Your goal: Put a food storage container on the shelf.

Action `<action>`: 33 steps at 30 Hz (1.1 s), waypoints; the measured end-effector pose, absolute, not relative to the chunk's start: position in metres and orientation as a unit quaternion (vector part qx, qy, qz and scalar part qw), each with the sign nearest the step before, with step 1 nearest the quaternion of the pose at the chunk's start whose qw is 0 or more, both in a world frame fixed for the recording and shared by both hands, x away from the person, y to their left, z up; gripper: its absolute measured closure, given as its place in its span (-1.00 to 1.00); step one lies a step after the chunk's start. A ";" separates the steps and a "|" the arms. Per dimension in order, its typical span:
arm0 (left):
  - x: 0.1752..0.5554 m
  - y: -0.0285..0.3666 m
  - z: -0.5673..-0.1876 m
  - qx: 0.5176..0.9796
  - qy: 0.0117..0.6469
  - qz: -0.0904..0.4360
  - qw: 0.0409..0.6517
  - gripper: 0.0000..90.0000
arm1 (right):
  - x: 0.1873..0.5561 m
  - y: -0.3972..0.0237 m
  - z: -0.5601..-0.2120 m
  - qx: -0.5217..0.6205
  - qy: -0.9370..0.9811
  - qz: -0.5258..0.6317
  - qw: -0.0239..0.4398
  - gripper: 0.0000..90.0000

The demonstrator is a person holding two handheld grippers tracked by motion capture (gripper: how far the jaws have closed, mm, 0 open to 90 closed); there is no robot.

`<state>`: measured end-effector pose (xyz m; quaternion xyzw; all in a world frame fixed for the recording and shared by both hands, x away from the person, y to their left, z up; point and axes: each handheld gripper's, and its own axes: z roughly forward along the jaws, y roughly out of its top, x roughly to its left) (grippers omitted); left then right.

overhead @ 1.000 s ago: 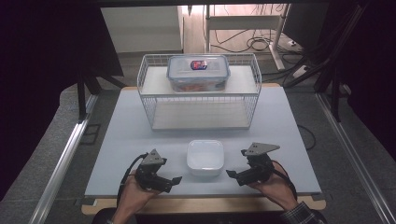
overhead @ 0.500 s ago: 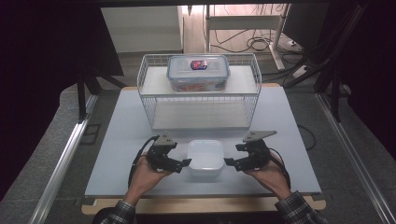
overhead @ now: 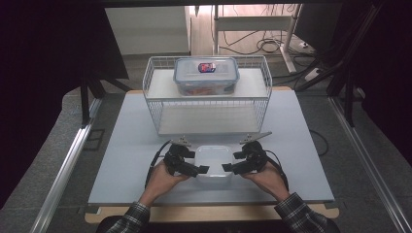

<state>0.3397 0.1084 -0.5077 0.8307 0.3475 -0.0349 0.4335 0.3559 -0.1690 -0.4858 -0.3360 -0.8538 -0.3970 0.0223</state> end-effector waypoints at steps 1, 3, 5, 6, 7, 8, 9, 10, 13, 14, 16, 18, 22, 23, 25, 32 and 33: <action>0.338 0.108 -0.508 0.832 0.348 -0.036 0.431 -0.83 | 0.355 -0.169 -0.487 -0.342 -0.852 -0.395 0.031 -0.42; 0.333 0.109 -0.507 0.831 0.354 -0.043 0.428 -0.79 | 0.351 -0.169 -0.486 -0.354 -0.850 -0.389 0.043 -0.39; 0.326 0.111 -0.503 0.833 0.355 -0.041 0.422 -0.57 | 0.344 -0.171 -0.483 -0.366 -0.850 -0.377 0.045 -0.28; 0.326 0.111 -0.503 0.833 0.355 -0.041 0.422 -0.51 | 0.344 -0.171 -0.483 -0.366 -0.850 -0.377 0.045 -0.28; 0.324 0.112 -0.501 0.835 0.354 -0.035 0.421 -0.51 | 0.342 -0.172 -0.481 -0.370 -0.848 -0.376 0.044 -0.18; 0.322 0.112 -0.499 0.831 0.361 -0.028 0.422 -0.43 | 0.341 -0.174 -0.479 -0.375 -0.845 -0.378 0.041 -0.05; 0.320 0.114 -0.497 0.827 0.366 -0.016 0.426 -0.31 | 0.339 -0.176 -0.476 -0.380 -0.842 -0.382 0.034 0.09; 0.318 0.116 -0.494 0.822 0.372 -0.003 0.431 -0.13 | 0.338 -0.178 -0.473 -0.384 -0.839 -0.384 0.023 0.18; 0.316 0.119 -0.493 0.814 0.387 -0.008 0.433 0.11 | 0.337 -0.181 -0.472 -0.397 -0.832 -0.387 0.027 0.28; 0.315 0.119 -0.492 0.812 0.391 -0.009 0.433 0.14 | 0.336 -0.181 -0.472 -0.401 -0.828 -0.391 0.030 0.31; 0.312 0.121 -0.490 0.811 0.394 -0.001 0.432 0.26 | 0.337 -0.184 -0.472 -0.410 -0.819 -0.399 0.037 0.42; 0.310 0.121 -0.488 0.809 0.397 0.007 0.434 0.37 | 0.338 -0.187 -0.471 -0.416 -0.810 -0.410 0.044 0.52; 0.309 0.121 -0.488 0.802 0.410 0.008 0.435 0.42 | 0.338 -0.187 -0.470 -0.419 -0.808 -0.412 0.037 0.55; 0.309 0.121 -0.488 0.799 0.412 0.006 0.437 0.44 | 0.337 -0.187 -0.470 -0.419 -0.807 -0.414 0.036 0.56; 0.308 0.123 -0.488 0.794 0.415 0.003 0.443 0.47 | 0.337 -0.188 -0.470 -0.422 -0.804 -0.417 0.038 0.59; 0.308 0.126 -0.489 0.779 0.427 0.003 0.459 0.70 | 0.336 -0.192 -0.469 -0.421 -0.797 -0.432 0.025 0.75; 0.308 0.126 -0.490 0.777 0.430 0.003 0.460 0.71 | 0.336 -0.191 -0.468 -0.419 -0.798 -0.432 0.020 0.75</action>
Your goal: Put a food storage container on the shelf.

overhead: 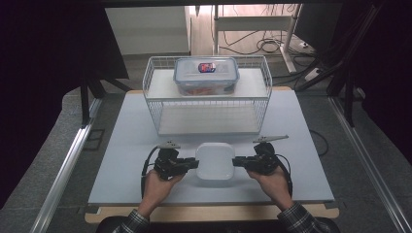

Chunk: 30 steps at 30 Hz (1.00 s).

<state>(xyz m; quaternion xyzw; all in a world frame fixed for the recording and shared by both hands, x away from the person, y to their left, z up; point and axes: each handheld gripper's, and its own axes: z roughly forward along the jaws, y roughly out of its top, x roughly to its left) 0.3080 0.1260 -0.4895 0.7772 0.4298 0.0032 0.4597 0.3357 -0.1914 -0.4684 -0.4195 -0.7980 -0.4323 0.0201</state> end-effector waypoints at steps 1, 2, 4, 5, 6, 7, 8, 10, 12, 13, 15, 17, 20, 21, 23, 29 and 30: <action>0.308 0.126 -0.490 0.775 0.433 0.002 0.460 0.71 | 0.336 -0.191 -0.468 -0.419 -0.798 -0.432 0.020 0.75; 0.309 0.127 -0.491 0.773 0.435 0.003 0.461 0.73 | 0.335 -0.190 -0.468 -0.415 -0.800 -0.434 0.010 0.76; 0.308 0.127 -0.491 0.773 0.436 0.011 0.461 0.74 | 0.334 -0.189 -0.468 -0.410 -0.801 -0.437 0.001 0.76; 0.308 0.127 -0.491 0.773 0.436 0.011 0.461 0.74 | 0.334 -0.189 -0.468 -0.407 -0.802 -0.437 -0.002 0.76; 0.308 0.127 -0.491 0.772 0.436 0.012 0.461 0.74 | 0.334 -0.189 -0.468 -0.407 -0.802 -0.437 -0.002 0.76; 0.308 0.127 -0.491 0.772 0.436 0.014 0.462 0.74 | 0.334 -0.188 -0.468 -0.406 -0.802 -0.438 -0.005 0.76; 0.308 0.127 -0.491 0.770 0.437 0.015 0.464 0.74 | 0.334 -0.188 -0.468 -0.405 -0.802 -0.440 -0.006 0.76; 0.308 0.128 -0.489 0.768 0.437 0.017 0.468 0.74 | 0.334 -0.189 -0.467 -0.400 -0.800 -0.447 -0.009 0.76; 0.308 0.129 -0.486 0.766 0.436 0.020 0.472 0.74 | 0.334 -0.189 -0.466 -0.398 -0.799 -0.451 -0.010 0.76; 0.308 0.130 -0.482 0.765 0.434 0.023 0.476 0.74 | 0.334 -0.189 -0.463 -0.393 -0.799 -0.456 -0.014 0.76; 0.308 0.130 -0.479 0.764 0.433 0.026 0.477 0.75 | 0.335 -0.189 -0.459 -0.388 -0.798 -0.461 -0.017 0.76; 0.308 0.130 -0.474 0.764 0.431 0.033 0.479 0.75 | 0.336 -0.189 -0.457 -0.387 -0.797 -0.464 -0.019 0.76; 0.310 0.132 -0.466 0.764 0.427 0.042 0.483 0.75 | 0.337 -0.187 -0.449 -0.381 -0.796 -0.470 -0.023 0.76; 0.310 0.133 -0.463 0.763 0.426 0.046 0.484 0.75 | 0.338 -0.187 -0.446 -0.378 -0.796 -0.472 -0.025 0.76; 0.311 0.135 -0.457 0.762 0.424 0.053 0.487 0.75 | 0.340 -0.185 -0.439 -0.372 -0.797 -0.475 -0.033 0.76; 0.314 0.139 -0.436 0.757 0.417 0.078 0.497 0.75 | 0.345 -0.180 -0.417 -0.354 -0.795 -0.490 -0.055 0.76; 0.315 0.140 -0.432 0.757 0.415 0.082 0.498 0.75 | 0.346 -0.179 -0.414 -0.351 -0.794 -0.493 -0.058 0.76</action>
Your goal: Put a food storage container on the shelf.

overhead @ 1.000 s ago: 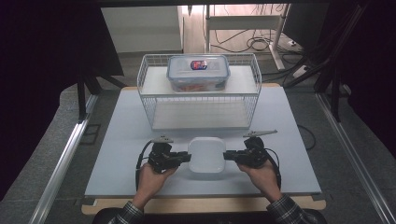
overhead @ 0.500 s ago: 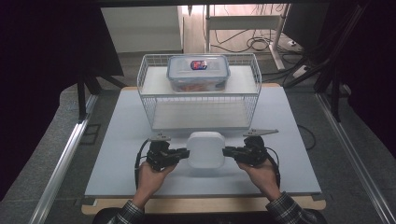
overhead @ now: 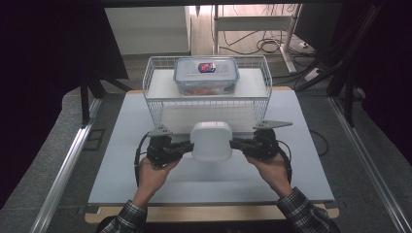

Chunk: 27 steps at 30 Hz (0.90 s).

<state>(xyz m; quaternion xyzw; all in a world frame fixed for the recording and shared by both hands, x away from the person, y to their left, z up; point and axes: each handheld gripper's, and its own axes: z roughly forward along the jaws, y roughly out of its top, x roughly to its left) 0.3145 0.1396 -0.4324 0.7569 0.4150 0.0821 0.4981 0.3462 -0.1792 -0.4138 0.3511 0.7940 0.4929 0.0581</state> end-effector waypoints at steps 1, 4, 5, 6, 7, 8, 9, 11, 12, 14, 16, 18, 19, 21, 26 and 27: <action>0.315 0.141 -0.425 0.755 0.412 0.090 0.502 0.75 | 0.348 -0.178 -0.407 0.345 0.792 0.499 0.066 0.76; 0.317 0.142 -0.415 0.754 0.408 0.100 0.505 0.75 | 0.350 -0.176 -0.397 0.338 0.790 0.506 0.075 0.76; 0.317 0.142 -0.415 0.754 0.408 0.100 0.505 0.75 | 0.350 -0.176 -0.394 0.335 0.789 0.508 0.078 0.76; 0.318 0.143 -0.409 0.752 0.405 0.108 0.509 0.75 | 0.351 -0.175 -0.390 0.334 0.787 0.512 0.080 0.76; 0.318 0.143 -0.409 0.752 0.405 0.108 0.509 0.75 | 0.351 -0.175 -0.390 0.334 0.787 0.512 0.080 0.76; 0.320 0.143 -0.403 0.750 0.403 0.114 0.513 0.75 | 0.353 -0.174 -0.384 0.330 0.785 0.517 0.087 0.76; 0.320 0.143 -0.403 0.750 0.403 0.114 0.513 0.75 | 0.353 -0.174 -0.384 0.330 0.785 0.517 0.087 0.76; 0.321 0.144 -0.396 0.748 0.400 0.121 0.515 0.75 | 0.356 -0.174 -0.374 0.324 0.782 0.524 0.094 0.76; 0.322 0.144 -0.392 0.747 0.399 0.124 0.517 0.75 | 0.356 -0.174 -0.374 0.324 0.782 0.524 0.094 0.76; 0.323 0.144 -0.386 0.745 0.396 0.132 0.520 0.75 | 0.358 -0.173 -0.367 0.320 0.780 0.529 0.101 0.76; 0.325 0.145 -0.380 0.744 0.393 0.138 0.524 0.75 | 0.360 -0.173 -0.361 0.315 0.777 0.534 0.106 0.76; 0.327 0.145 -0.374 0.741 0.391 0.142 0.527 0.75 | 0.362 -0.172 -0.352 0.310 0.774 0.540 0.115 0.76; 0.328 0.145 -0.371 0.739 0.391 0.144 0.529 0.75 | 0.363 -0.171 -0.349 0.309 0.772 0.543 0.116 0.76; 0.330 0.146 -0.366 0.737 0.390 0.147 0.533 0.75 | 0.365 -0.171 -0.346 0.309 0.771 0.545 0.117 0.76; 0.335 0.149 -0.351 0.728 0.388 0.156 0.543 0.74 | 0.371 -0.168 -0.329 0.303 0.765 0.554 0.124 0.76; 0.335 0.149 -0.348 0.727 0.388 0.159 0.544 0.74 | 0.372 -0.167 -0.324 0.301 0.765 0.555 0.127 0.76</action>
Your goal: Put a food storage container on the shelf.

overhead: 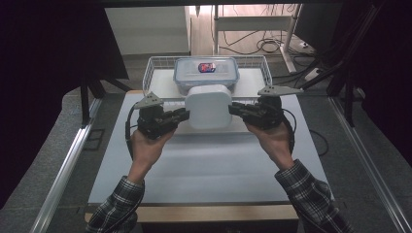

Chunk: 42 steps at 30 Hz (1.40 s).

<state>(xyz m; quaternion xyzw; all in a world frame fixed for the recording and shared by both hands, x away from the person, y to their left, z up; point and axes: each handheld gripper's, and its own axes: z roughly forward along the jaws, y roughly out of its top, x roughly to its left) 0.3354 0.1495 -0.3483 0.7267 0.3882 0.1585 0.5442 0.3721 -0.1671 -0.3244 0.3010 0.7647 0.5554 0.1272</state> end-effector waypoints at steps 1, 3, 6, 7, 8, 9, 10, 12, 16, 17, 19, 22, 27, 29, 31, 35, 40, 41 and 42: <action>0.336 0.150 -0.345 0.725 0.388 0.161 0.546 0.74 | 0.373 -0.166 -0.320 0.299 0.765 0.555 0.131 0.76; 0.338 0.151 -0.339 0.723 0.387 0.166 0.548 0.74 | 0.374 -0.164 -0.313 0.296 0.764 0.558 0.136 0.76; 0.341 0.154 -0.330 0.721 0.385 0.173 0.549 0.74 | 0.377 -0.161 -0.303 0.293 0.761 0.561 0.141 0.76; 0.341 0.154 -0.327 0.722 0.384 0.176 0.548 0.74 | 0.378 -0.160 -0.300 0.292 0.760 0.563 0.143 0.76; 0.342 0.155 -0.323 0.721 0.383 0.180 0.549 0.74 | 0.379 -0.159 -0.298 0.291 0.759 0.564 0.143 0.76; 0.343 0.155 -0.320 0.722 0.381 0.183 0.548 0.74 | 0.380 -0.159 -0.295 0.290 0.757 0.567 0.145 0.75; 0.344 0.155 -0.317 0.722 0.380 0.185 0.547 0.74 | 0.383 -0.158 -0.291 0.289 0.754 0.571 0.146 0.75; 0.348 0.155 -0.307 0.721 0.380 0.191 0.547 0.74 | 0.386 -0.158 -0.286 0.290 0.751 0.575 0.147 0.75; 0.354 0.156 -0.300 0.723 0.378 0.195 0.544 0.74 | 0.391 -0.157 -0.280 0.291 0.747 0.578 0.152 0.75; 0.355 0.155 -0.297 0.721 0.379 0.196 0.546 0.74 | 0.392 -0.157 -0.278 0.292 0.746 0.579 0.153 0.75; 0.358 0.154 -0.293 0.720 0.378 0.202 0.546 0.74 | 0.395 -0.156 -0.274 0.294 0.744 0.579 0.156 0.75; 0.362 0.154 -0.287 0.719 0.376 0.209 0.546 0.74 | 0.400 -0.155 -0.268 0.295 0.741 0.581 0.164 0.74; 0.369 0.153 -0.281 0.715 0.377 0.217 0.547 0.74 | 0.408 -0.154 -0.262 0.299 0.735 0.585 0.168 0.73; 0.371 0.153 -0.279 0.713 0.377 0.216 0.550 0.74 | 0.412 -0.153 -0.261 0.302 0.733 0.586 0.170 0.73; 0.373 0.154 -0.276 0.714 0.376 0.217 0.549 0.74 | 0.418 -0.153 -0.260 0.305 0.730 0.588 0.167 0.73; 0.380 0.154 -0.271 0.715 0.377 0.220 0.546 0.74 | 0.422 -0.151 -0.258 0.308 0.729 0.588 0.169 0.72; 0.387 0.153 -0.270 0.715 0.380 0.221 0.544 0.74 | 0.432 -0.147 -0.258 0.321 0.729 0.579 0.173 0.69; 0.388 0.153 -0.271 0.715 0.379 0.221 0.544 0.74 | 0.432 -0.147 -0.258 0.321 0.729 0.579 0.173 0.69; 0.389 0.153 -0.271 0.715 0.379 0.222 0.544 0.74 | 0.435 -0.147 -0.258 0.322 0.729 0.579 0.174 0.68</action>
